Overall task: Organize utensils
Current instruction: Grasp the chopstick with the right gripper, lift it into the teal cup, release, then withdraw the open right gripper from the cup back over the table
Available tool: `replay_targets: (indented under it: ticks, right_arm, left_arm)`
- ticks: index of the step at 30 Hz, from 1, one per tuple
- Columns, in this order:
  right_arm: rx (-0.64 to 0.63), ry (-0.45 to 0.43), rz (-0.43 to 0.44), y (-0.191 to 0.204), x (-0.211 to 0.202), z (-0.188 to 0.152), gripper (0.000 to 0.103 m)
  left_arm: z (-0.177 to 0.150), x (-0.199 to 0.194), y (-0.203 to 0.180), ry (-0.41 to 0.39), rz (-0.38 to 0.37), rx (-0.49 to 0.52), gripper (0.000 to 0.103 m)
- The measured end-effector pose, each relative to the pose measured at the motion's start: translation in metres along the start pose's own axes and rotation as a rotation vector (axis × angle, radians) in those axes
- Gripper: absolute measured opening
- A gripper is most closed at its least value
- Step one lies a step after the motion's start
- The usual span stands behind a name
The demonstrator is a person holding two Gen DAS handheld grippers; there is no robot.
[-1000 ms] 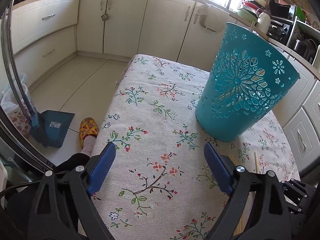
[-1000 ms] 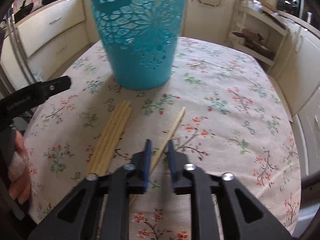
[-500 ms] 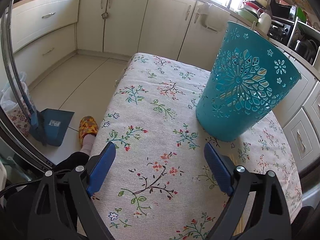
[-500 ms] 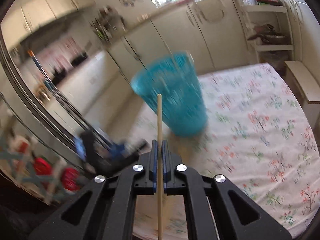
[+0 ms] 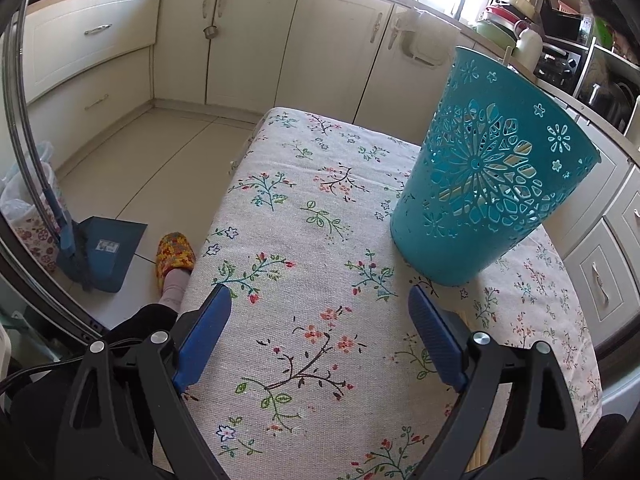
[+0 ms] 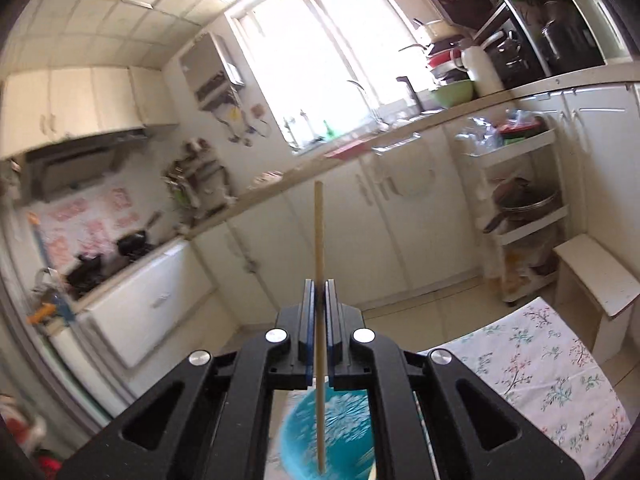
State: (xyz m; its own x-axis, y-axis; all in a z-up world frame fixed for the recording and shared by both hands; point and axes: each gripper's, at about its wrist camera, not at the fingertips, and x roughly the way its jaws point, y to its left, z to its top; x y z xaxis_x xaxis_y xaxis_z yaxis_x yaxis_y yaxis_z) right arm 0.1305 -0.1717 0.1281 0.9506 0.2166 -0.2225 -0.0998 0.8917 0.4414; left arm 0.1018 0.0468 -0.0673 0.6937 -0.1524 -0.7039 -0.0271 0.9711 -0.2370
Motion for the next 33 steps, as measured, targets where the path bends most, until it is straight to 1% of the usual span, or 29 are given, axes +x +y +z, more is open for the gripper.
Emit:
replay_targets:
  ticks: [2, 3, 5, 10, 12, 13, 15, 17, 19, 23, 26, 29, 33]
  right_arm:
    - [-0.025, 0.036, -0.032, 0.000, 0.010, -0.011, 0.005]
    - [-0.037, 0.071, -0.043, -0.001, 0.017, -0.020, 0.006]
    - [-0.051, 0.094, -0.043, -0.003, 0.012, -0.031, 0.006]
    - [-0.128, 0.129, -0.036, -0.004, -0.026, -0.057, 0.007]
    - [-0.166, 0.136, -0.048, -0.008, -0.050, -0.074, 0.014]
    - [-0.177, 0.147, -0.057, -0.011, -0.056, -0.081, 0.016]
    - [-0.199, 0.197, -0.096, -0.025, -0.069, -0.108, 0.021]
    - [-0.209, 0.256, -0.137, -0.040, -0.072, -0.131, 0.023]
    - [-0.170, 0.330, -0.180, -0.062, -0.072, -0.157, 0.023]
    - [-0.125, 0.394, -0.229, -0.086, -0.068, -0.179, 0.023]
    - [-0.113, 0.434, -0.225, -0.090, -0.062, -0.185, 0.023]
    - [-0.132, 0.462, -0.197, -0.084, -0.062, -0.193, 0.023]
    - [-0.166, 0.533, -0.163, -0.069, -0.055, -0.205, 0.023]
  left_arm:
    - [0.000, -0.001, 0.001, -0.003, -0.008, -0.003, 0.086]
    - [0.000, -0.001, 0.001, -0.004, -0.011, -0.006, 0.086]
    - [0.001, -0.001, 0.003, -0.007, -0.016, -0.011, 0.086]
    - [0.000, -0.002, 0.004, -0.011, -0.019, -0.018, 0.086]
    - [0.000, -0.002, 0.005, -0.011, -0.017, -0.021, 0.086]
    - [0.000, -0.002, 0.005, -0.011, -0.016, -0.022, 0.086]
    - [0.000, -0.002, 0.005, -0.011, -0.011, -0.021, 0.086]
    - [0.000, -0.002, 0.005, -0.012, -0.006, -0.022, 0.086]
    - [-0.001, -0.003, 0.006, -0.014, -0.002, -0.025, 0.086]
    - [-0.001, -0.004, 0.007, -0.016, 0.005, -0.030, 0.087]
    - [-0.001, -0.003, 0.007, -0.013, 0.008, -0.027, 0.087]
    - [-0.001, -0.003, 0.006, -0.010, 0.008, -0.022, 0.087]
    - [0.000, -0.002, 0.006, -0.010, 0.003, -0.021, 0.087]
